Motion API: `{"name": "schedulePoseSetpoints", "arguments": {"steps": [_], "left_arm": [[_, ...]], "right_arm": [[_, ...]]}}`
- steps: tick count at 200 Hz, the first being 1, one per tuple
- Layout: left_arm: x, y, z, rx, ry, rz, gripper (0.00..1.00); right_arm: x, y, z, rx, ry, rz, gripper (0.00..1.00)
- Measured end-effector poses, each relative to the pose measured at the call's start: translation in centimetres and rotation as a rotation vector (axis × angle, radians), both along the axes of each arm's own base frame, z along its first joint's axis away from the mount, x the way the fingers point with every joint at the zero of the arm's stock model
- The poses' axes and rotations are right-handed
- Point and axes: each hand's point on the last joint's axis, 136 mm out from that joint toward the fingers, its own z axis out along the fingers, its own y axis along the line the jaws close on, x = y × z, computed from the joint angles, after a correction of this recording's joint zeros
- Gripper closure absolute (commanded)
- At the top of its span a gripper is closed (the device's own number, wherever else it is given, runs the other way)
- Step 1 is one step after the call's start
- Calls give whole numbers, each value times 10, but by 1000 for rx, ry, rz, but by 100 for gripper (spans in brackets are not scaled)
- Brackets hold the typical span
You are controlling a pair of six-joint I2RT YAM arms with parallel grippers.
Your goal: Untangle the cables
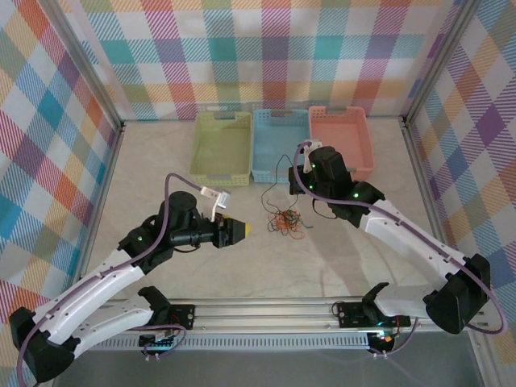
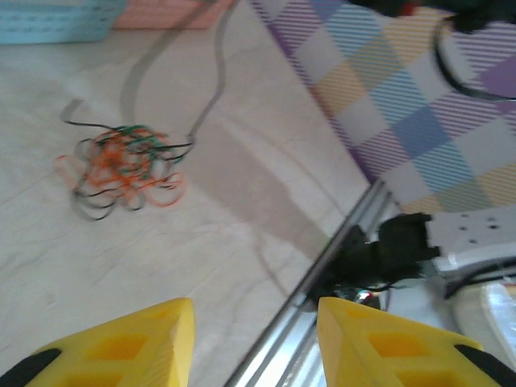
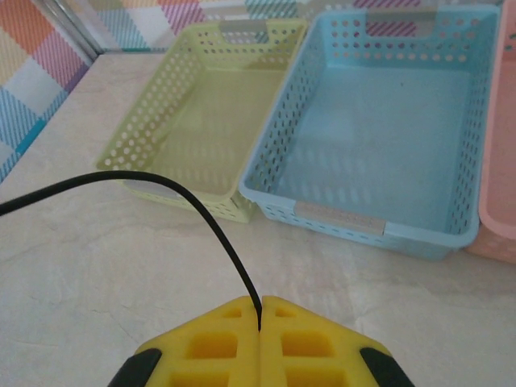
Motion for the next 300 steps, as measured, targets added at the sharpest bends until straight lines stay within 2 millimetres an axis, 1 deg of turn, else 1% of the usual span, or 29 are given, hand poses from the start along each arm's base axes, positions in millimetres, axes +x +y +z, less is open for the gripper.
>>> {"name": "schedulePoseSetpoints", "arguments": {"steps": [19, 32, 45, 59, 70, 82, 112, 134, 146, 161, 180, 194, 218, 254, 268, 281, 300], "left_arm": [[-15, -25, -4, -17, 1, -100, 56], [-24, -42, -13, -4, 15, -158, 54], [-26, -54, -25, 17, 30, -187, 47], [-20, -64, -37, 41, 50, -192, 46], [-13, -72, -44, 56, 57, -183, 45], [-3, -79, -47, 64, 53, -167, 44], [24, -95, -42, 72, 7, -103, 43], [43, -103, -37, 85, -43, -58, 36], [52, -107, -37, 95, -60, -35, 35], [65, -112, -41, 114, -69, -11, 34], [81, -117, -53, 149, -63, 22, 35], [93, -116, -65, 181, -61, 61, 35], [113, -108, -82, 232, -57, 138, 38], [141, -96, -96, 272, -43, 234, 40], [149, -87, -100, 294, -40, 276, 39], [158, -77, -102, 314, -43, 317, 36], [170, -56, -107, 360, -40, 392, 34]], "right_arm": [[2, -1, -4, 7, 16, -17, 100], [2, 0, -5, 12, 24, -23, 100], [3, -1, -6, 16, 29, -29, 100], [3, -1, -6, 18, 31, -31, 100], [3, -1, -6, 19, 31, -31, 100], [3, 0, -6, 22, 34, -30, 100], [2, 1, -6, 25, 38, -22, 100], [-1, 1, -4, 32, 37, -14, 100], [-2, 0, -2, 36, 33, -13, 100], [-5, -1, 1, 46, 28, -6, 100], [-10, -2, 4, 55, 25, 4, 100], [-13, -4, 6, 54, 22, 8, 100], [-18, -7, 4, 49, 27, 16, 100], [-26, -10, 3, 48, 31, 35, 100], [-29, -12, 5, 47, 23, 39, 100], [-32, -15, 7, 41, 14, 45, 100], [-35, -18, 9, 36, 6, 48, 100]]}}
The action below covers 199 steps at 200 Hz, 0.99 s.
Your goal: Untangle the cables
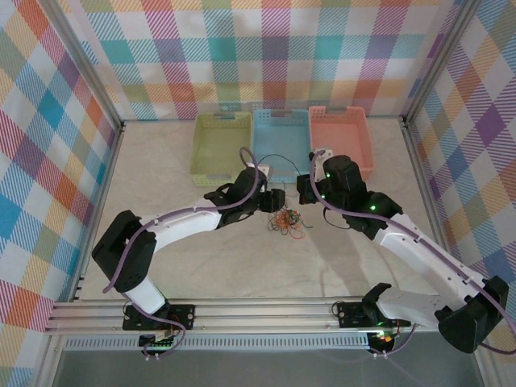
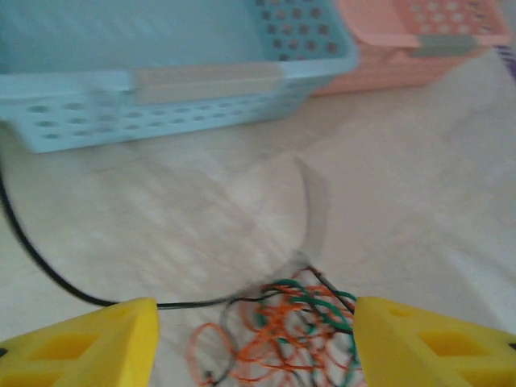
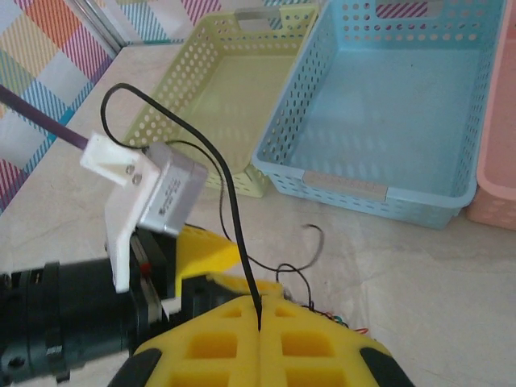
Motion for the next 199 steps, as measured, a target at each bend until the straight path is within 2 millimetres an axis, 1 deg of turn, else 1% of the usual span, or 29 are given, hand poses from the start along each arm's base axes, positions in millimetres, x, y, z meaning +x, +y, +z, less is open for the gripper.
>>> {"name": "schedulePoseSetpoints", "arguments": {"steps": [13, 28, 61, 71, 83, 96, 111, 139, 152, 170, 181, 199], "left_arm": [[7, 16, -1, 33, -2, 52, 31], [14, 37, 3, 64, -13, 119, 28], [19, 91, 31, 65, -65, 271, 26], [19, 102, 40, 59, -78, 300, 27], [19, 110, 48, 49, -90, 317, 27], [15, 105, 52, 23, -87, 278, 28], [6, 90, 50, -24, -57, 192, 27], [-19, 56, 39, -114, 16, 22, 24], [-31, 43, 31, -161, 47, -41, 24], [-48, 34, 17, -202, 94, -103, 28], [-57, 29, 10, -217, 115, -135, 28], [-63, 23, 8, -232, 120, -166, 28]], "right_arm": [[-2, -2, 0, -6, -6, -1, 100], [-3, -6, 0, -18, -11, -2, 100], [-7, -13, 0, -31, -22, -3, 100], [-8, -14, -1, -37, -24, 0, 100], [-9, -14, -1, -40, -26, 7, 100], [-9, -13, -2, -39, -25, 12, 100], [-10, -12, -2, -36, -24, 18, 100], [-10, -11, -1, -33, -23, 22, 100], [-10, -12, -1, -31, -22, 23, 100], [-10, -10, -1, -28, -23, 29, 100], [-9, -10, -1, -28, -23, 30, 100], [-9, -8, -3, -27, -16, 37, 100]]}}
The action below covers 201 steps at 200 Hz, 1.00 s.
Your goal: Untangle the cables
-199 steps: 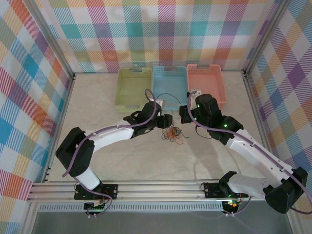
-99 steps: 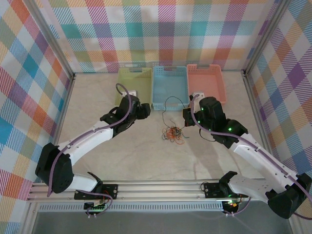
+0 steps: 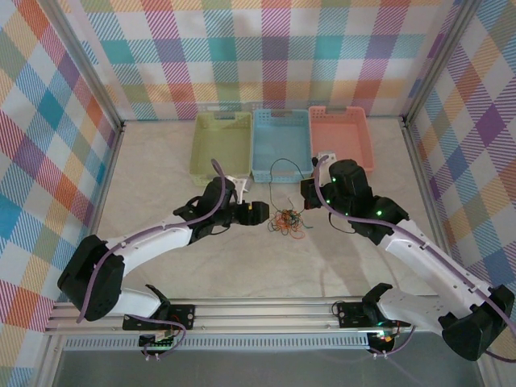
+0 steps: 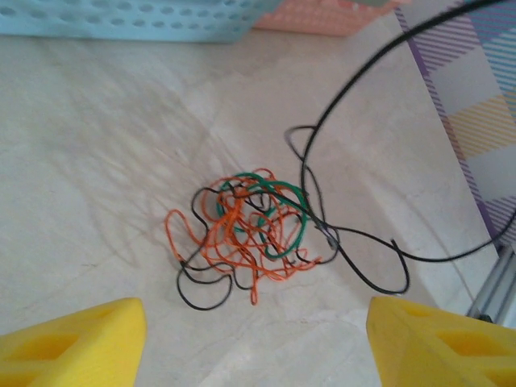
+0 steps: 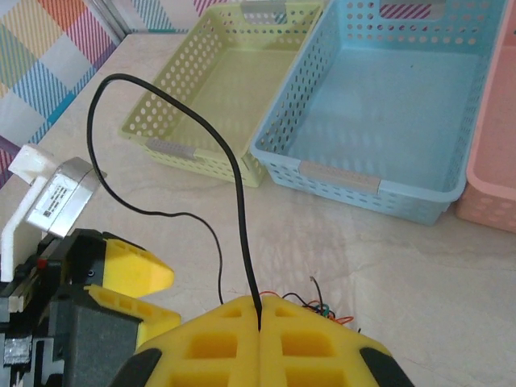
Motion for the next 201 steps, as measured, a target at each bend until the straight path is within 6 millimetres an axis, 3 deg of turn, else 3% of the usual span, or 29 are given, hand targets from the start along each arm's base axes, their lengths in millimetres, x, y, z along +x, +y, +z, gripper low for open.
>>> {"name": "schedulePoseSetpoints", "arguments": {"steps": [25, 55, 81, 97, 105, 138, 182, 201], "left_arm": [[7, -13, 5, -36, -12, -13, 28], [22, -27, -9, -35, 20, -1, 36], [35, -36, -21, -22, 38, 25, 58], [39, -32, -23, 0, 30, 53, 88], [42, -29, -24, 17, 24, 74, 98], [45, 10, -12, 155, -36, 190, 100], [37, 92, 67, 321, -226, 387, 100], [29, 122, 90, 383, -280, 458, 100]], "right_arm": [[0, 3, -2, 2, 8, 11, 100], [-1, 5, -1, 9, 9, 22, 100], [-1, 5, -1, 10, 10, 24, 100], [-1, 5, -1, 9, 9, 25, 100], [-1, 5, -2, 6, 9, 26, 100], [0, -1, -3, -28, -5, 16, 100], [8, -21, -12, -126, -40, -52, 100], [11, -28, -15, -160, -51, -77, 100]]}}
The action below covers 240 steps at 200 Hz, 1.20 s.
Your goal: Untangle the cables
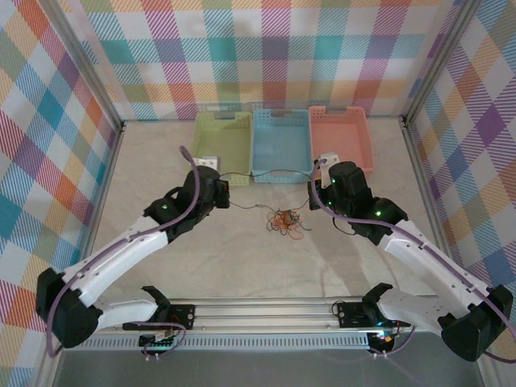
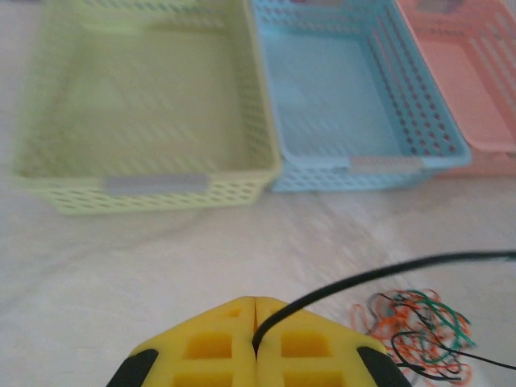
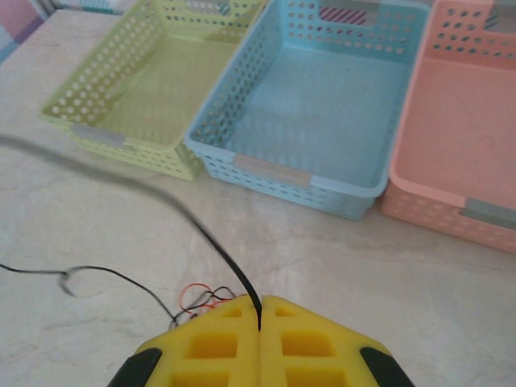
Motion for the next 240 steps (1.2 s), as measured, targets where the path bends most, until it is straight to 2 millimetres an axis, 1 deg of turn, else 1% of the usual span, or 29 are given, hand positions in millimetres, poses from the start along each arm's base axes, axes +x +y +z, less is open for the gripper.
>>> {"name": "schedulePoseSetpoints", "arguments": {"steps": [12, 34, 98, 113, 123, 130, 156, 173, 187, 205, 234, 240], "left_arm": [[-6, 14, 6, 43, -12, 28, 100], [-14, 24, 5, 99, -3, 30, 100], [-20, 28, 3, 127, 23, 18, 100], [-21, 28, 2, 125, 26, 14, 99], [-21, 28, 1, 123, 29, 15, 96], [-21, 28, -2, 122, 34, 15, 93], [-25, 27, -17, 123, 73, 3, 85], [-28, 27, -28, 124, 100, -2, 84], [-30, 27, -36, 127, 119, -2, 83], [-31, 29, -41, 132, 129, 0, 83], [-31, 29, -41, 131, 130, 2, 75], [-31, 29, -41, 130, 130, 3, 75]], "right_arm": [[1, -2, 0, -15, -8, -2, 100], [0, 2, 1, -23, -16, 25, 100], [-5, 10, 1, -22, -17, 88, 100], [-7, 11, 6, -11, -9, 106, 100], [-8, 12, 14, -1, -11, 118, 100], [-9, 14, 24, 11, -20, 129, 100], [-16, 26, 71, 82, -88, 213, 100], [-25, 34, 96, 123, -134, 282, 100], [-31, 38, 111, 149, -165, 332, 100], [-41, 47, 127, 180, -209, 412, 100], [-52, 61, 149, 229, -275, 530, 100], [-54, 64, 154, 236, -287, 549, 100]]}}
